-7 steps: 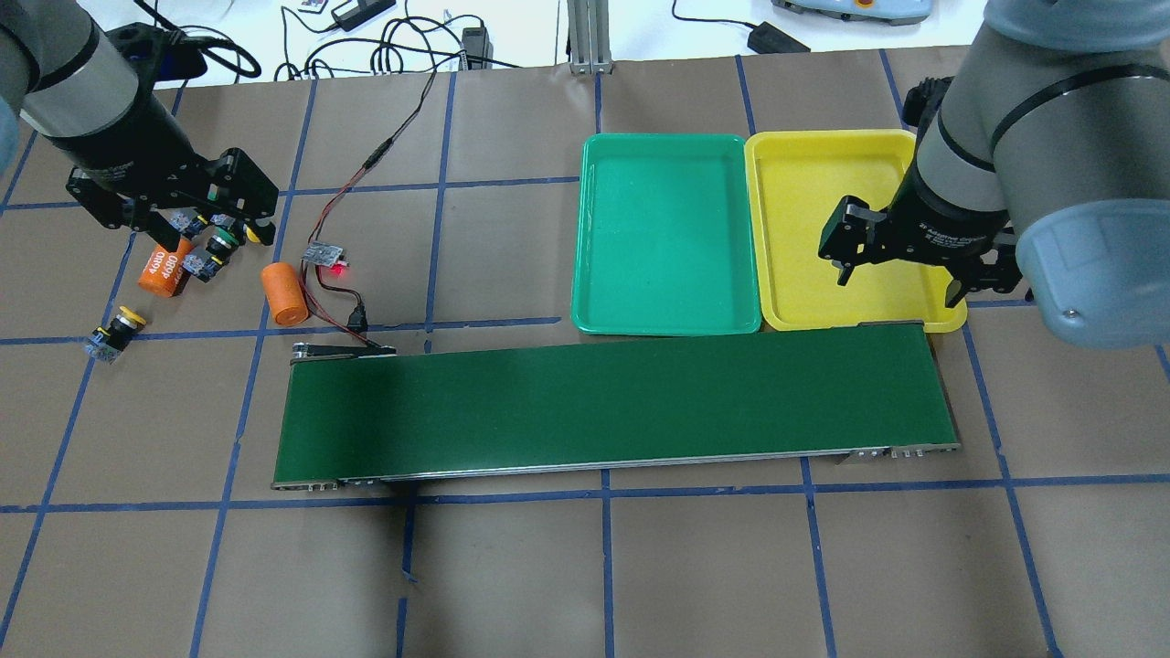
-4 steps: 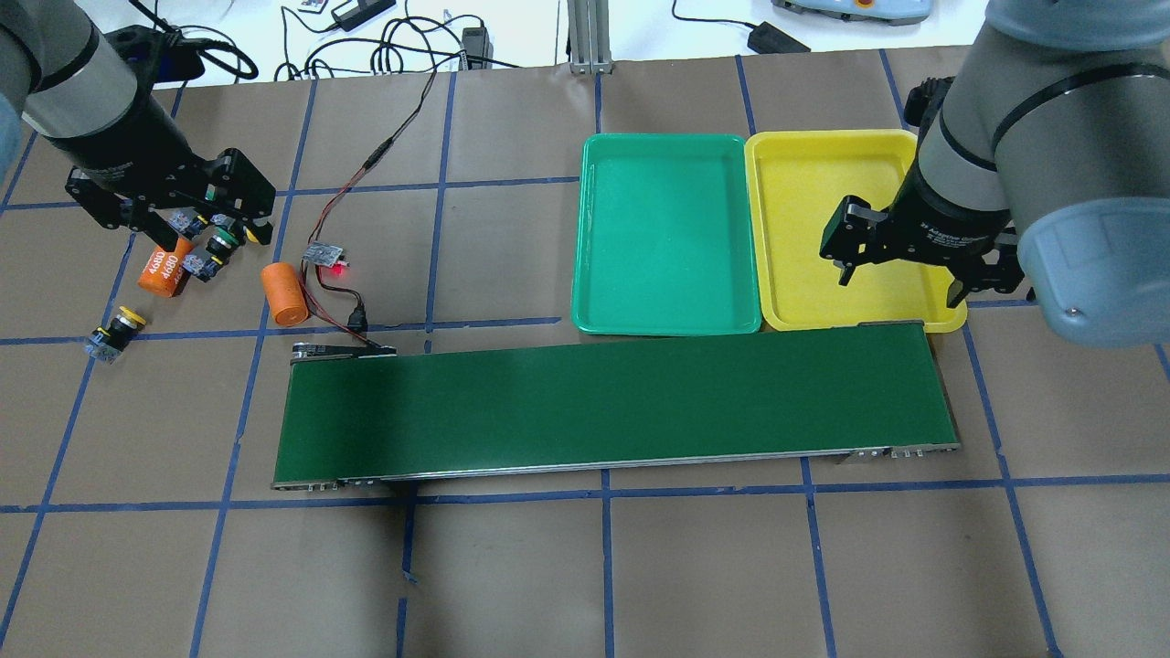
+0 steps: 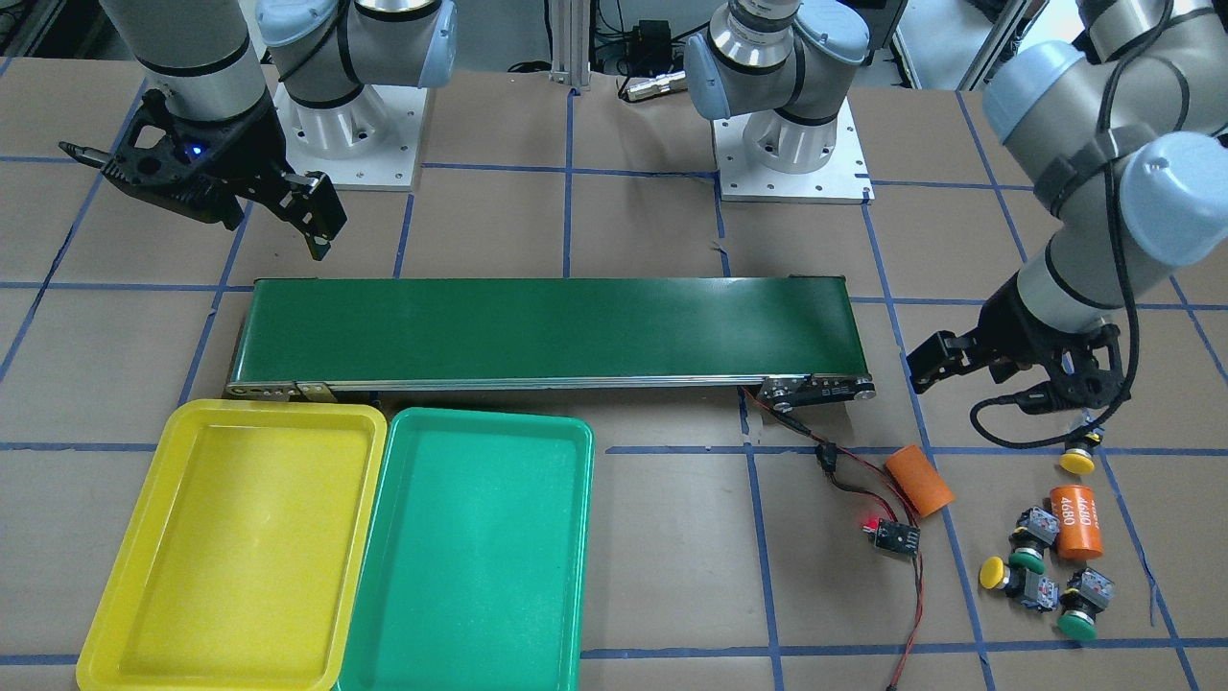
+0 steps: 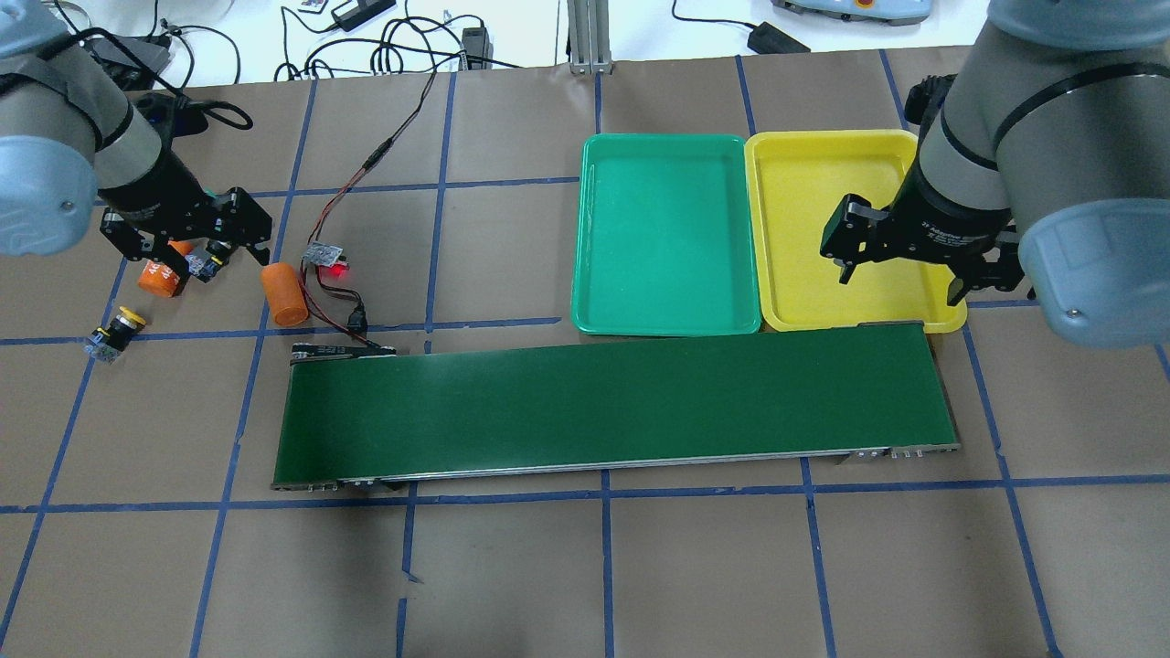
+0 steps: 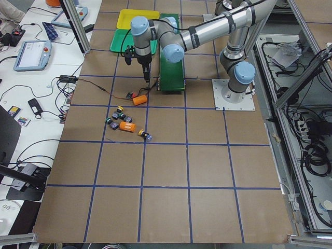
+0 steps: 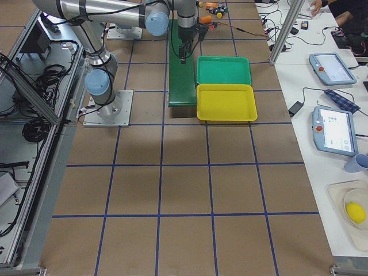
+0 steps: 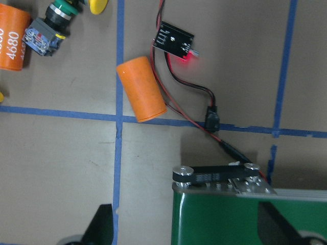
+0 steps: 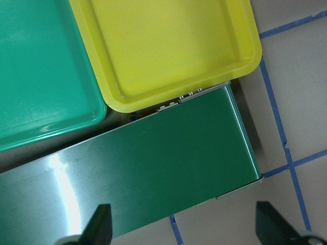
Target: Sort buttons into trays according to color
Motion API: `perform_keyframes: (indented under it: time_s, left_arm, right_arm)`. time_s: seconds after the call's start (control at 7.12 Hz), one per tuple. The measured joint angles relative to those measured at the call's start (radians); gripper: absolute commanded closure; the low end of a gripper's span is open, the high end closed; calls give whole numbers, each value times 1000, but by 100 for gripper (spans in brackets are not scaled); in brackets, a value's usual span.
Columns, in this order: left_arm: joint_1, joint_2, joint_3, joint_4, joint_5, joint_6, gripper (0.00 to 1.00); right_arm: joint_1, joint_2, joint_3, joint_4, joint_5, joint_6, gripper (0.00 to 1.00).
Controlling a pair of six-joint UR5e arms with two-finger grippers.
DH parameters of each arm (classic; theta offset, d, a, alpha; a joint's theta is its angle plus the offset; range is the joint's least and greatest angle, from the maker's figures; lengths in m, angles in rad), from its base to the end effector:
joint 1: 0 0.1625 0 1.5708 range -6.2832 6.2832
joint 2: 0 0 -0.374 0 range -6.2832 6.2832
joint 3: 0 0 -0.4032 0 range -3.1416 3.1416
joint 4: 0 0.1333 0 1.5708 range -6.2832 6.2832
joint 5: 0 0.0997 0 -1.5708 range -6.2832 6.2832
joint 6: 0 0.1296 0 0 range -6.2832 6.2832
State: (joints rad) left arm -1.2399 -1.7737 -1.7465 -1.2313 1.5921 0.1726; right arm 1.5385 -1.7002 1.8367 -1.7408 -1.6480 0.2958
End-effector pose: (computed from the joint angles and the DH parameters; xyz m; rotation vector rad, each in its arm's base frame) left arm 0.0535 -0.5574 0.2464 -0.2468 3.1202 0.0676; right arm 0.1085 -0.4589 0.3527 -0.5031 -3.0272 0.0665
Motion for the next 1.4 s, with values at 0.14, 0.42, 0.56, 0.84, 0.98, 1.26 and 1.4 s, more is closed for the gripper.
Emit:
perform_keyframes:
  time_s: [0.14,0.42,0.56,0.84,0.98,1.26,1.4]
  left_arm:
    - [20,-34,-35,75,0,-21,0]
    - [30,-97,-76,165,-1,-99,0]
    - [29,-131,-82,215,-1,-120,0]
    - [25,-201,-92,339,-1,-127,0]
    - [24,-230,-95,398,-2,-127,2]
    - [19,-269,-108,476,-8,-129,71]
    - [17,-270,-115,482,-10,-128,94]
  right_arm:
    - [0,0,0,-8,0,-2,0]
    - [-1,1,1,-13,-1,-2,0]
    - [-1,1,1,-13,-2,-1,0]
    - [-1,1,2,-10,-2,2,0]
    - [-1,0,3,-8,-3,5,0]
    - [-1,0,3,-8,-4,3,0]
    - [-1,1,2,-12,-2,0,0]
